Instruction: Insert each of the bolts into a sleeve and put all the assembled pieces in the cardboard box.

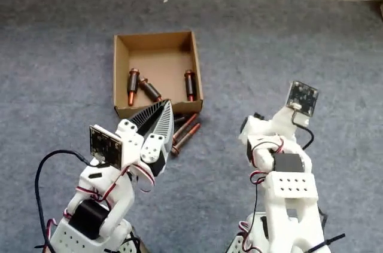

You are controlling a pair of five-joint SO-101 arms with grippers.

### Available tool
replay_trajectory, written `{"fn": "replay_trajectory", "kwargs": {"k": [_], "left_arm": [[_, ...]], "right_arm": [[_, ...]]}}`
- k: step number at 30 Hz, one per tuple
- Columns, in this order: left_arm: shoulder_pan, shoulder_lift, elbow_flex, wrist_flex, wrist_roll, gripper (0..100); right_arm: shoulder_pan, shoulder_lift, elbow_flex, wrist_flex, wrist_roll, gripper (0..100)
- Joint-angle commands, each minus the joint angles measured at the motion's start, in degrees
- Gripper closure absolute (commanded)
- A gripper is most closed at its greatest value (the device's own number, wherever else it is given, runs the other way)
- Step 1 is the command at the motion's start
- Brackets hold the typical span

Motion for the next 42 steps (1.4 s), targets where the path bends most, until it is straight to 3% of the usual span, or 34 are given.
{"fn": "replay_trajectory", "kwargs": {"k": [1,4,17,21,24,37,42], "left_arm": [[0.75,8.92,-0.31,-7.56,0.44,99],[0.75,19.65,-3.56,-10.73,0.62,99],[0.92,70.81,-26.68,-10.81,0.44,99],[2.33,81.98,-31.78,-10.55,0.44,90],[2.95,86.99,-33.89,-10.55,0.44,85],[2.59,97.27,-38.81,-9.93,0.35,85],[2.95,103.69,-47.52,2.81,0.35,85]], "right_arm": [[1.19,-1.71,-0.66,-1.27,-0.97,99.3],[1.19,-1.71,-0.66,-1.27,-0.88,99.3],[0.92,-1.71,-0.48,-1.27,-0.88,99.3],[0.75,-1.71,-0.48,-1.27,-0.88,99.3],[0.75,-1.71,-0.48,-1.27,-0.79,99.3],[-1.36,-1.71,-0.48,-1.27,-0.79,99.3],[-1.36,-1.71,-0.48,-1.27,-0.79,99.3]]}}
